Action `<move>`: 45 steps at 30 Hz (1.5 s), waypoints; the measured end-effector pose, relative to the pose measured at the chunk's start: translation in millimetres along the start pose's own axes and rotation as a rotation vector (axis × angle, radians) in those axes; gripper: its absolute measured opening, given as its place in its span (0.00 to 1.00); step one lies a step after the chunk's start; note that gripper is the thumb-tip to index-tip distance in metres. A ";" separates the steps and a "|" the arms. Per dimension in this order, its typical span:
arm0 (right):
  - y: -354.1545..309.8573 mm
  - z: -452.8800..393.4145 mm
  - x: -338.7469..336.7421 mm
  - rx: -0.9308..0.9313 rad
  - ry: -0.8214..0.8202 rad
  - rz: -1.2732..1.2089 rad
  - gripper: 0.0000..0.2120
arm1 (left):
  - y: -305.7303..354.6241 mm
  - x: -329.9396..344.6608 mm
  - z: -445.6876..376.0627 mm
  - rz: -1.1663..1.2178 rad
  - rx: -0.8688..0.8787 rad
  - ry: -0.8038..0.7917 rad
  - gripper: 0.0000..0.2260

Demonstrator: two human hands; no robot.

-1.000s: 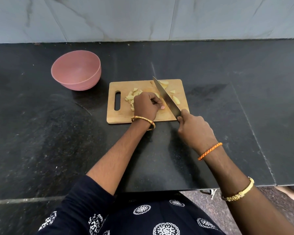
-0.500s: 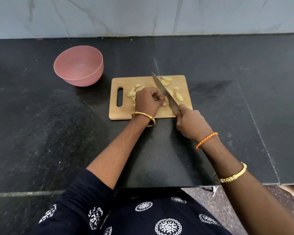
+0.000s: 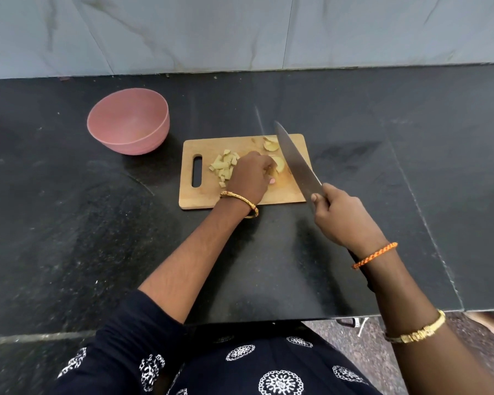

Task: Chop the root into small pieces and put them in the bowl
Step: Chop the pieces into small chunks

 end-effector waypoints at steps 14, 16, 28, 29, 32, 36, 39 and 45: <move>12.9 -3.1 16.2 0.104 -0.085 -0.093 0.09 | -26.6 12.0 -18.9 -0.074 -0.368 -0.189 0.18; 15.4 -1.7 16.4 0.119 -0.086 -0.100 0.10 | -24.2 6.8 -21.5 -0.132 -0.364 -0.150 0.20; 6.9 17.5 30.2 0.087 -0.015 -0.106 0.10 | -3.4 -4.0 6.0 -0.065 -0.085 0.011 0.06; 5.3 18.0 30.1 0.085 -0.006 -0.102 0.09 | -2.9 -2.7 8.5 -0.074 -0.079 0.006 0.07; 2.5 18.6 33.0 0.088 0.000 -0.081 0.09 | -6.0 1.5 11.8 -0.060 -0.081 -0.009 0.08; -0.2 19.3 34.8 0.102 0.010 -0.084 0.08 | -8.0 1.6 15.7 -0.010 -0.110 0.020 0.10; 1.2 19.4 36.5 0.120 -0.004 -0.084 0.09 | -5.5 0.4 17.6 0.001 -0.121 0.077 0.09; 7.8 16.9 32.1 0.128 -0.078 -0.129 0.11 | 0.2 1.4 13.3 0.109 -0.121 0.056 0.10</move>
Point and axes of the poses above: each hand's wrist, its own z-axis away from the middle knuckle, its own x-axis out of the palm, y = z × x, the point moved 10 cm from there along -z, towards the middle knuckle, and after that the axes turned 5 degrees about -x, right-handed, at the moved point
